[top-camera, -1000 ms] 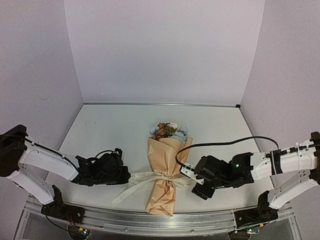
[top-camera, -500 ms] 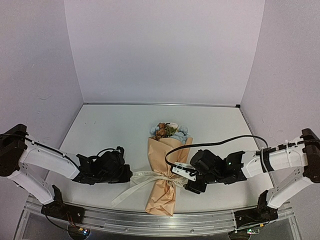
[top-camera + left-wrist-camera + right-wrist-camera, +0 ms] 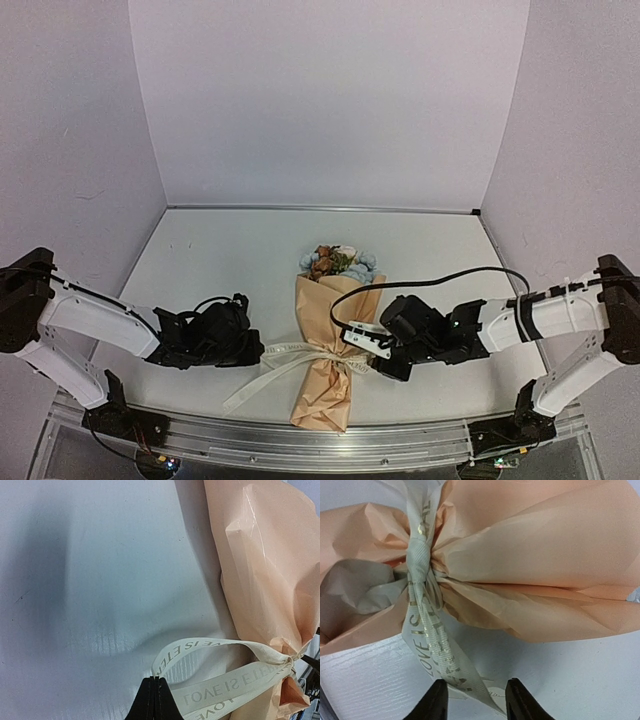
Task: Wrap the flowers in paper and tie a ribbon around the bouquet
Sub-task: Tie the ribbon around the folded bouquet.
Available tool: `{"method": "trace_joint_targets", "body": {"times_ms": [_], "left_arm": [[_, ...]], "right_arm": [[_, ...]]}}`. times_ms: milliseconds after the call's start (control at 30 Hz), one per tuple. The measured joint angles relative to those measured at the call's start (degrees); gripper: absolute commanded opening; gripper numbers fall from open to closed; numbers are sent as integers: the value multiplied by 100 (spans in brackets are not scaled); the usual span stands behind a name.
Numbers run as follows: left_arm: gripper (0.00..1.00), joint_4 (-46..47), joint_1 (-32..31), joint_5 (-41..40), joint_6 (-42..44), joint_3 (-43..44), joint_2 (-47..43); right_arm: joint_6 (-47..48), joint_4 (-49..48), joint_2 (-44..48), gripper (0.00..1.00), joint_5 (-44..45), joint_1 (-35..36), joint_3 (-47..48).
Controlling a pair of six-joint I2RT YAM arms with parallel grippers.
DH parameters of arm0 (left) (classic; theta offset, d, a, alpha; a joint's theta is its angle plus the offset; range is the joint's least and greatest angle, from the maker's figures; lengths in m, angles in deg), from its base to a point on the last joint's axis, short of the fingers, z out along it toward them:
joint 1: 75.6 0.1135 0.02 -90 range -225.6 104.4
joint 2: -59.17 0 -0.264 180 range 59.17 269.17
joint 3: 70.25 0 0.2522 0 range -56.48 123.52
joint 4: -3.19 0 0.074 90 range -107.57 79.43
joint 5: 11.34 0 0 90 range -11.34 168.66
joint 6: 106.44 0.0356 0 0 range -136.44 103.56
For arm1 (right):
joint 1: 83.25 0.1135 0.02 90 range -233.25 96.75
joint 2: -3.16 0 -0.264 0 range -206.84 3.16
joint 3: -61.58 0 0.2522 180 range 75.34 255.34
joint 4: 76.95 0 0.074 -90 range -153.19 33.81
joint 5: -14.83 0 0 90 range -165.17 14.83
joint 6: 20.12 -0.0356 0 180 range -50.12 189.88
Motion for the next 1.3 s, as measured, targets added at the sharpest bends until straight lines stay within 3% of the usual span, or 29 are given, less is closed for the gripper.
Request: {"method": "trace_joint_targets", "body": {"times_ms": [67, 167, 1300], "left_arm": [[0, -3, 0, 0, 0, 0, 0], [0, -6, 0, -1, 0, 0, 0], [0, -128, 229, 196, -556, -20, -143]], "right_arm": [[-39, -2, -49, 12, 0, 0, 0], [-137, -3, -78, 0, 5, 0, 0], [-1980, -77, 596, 0, 781, 11, -619]]}}
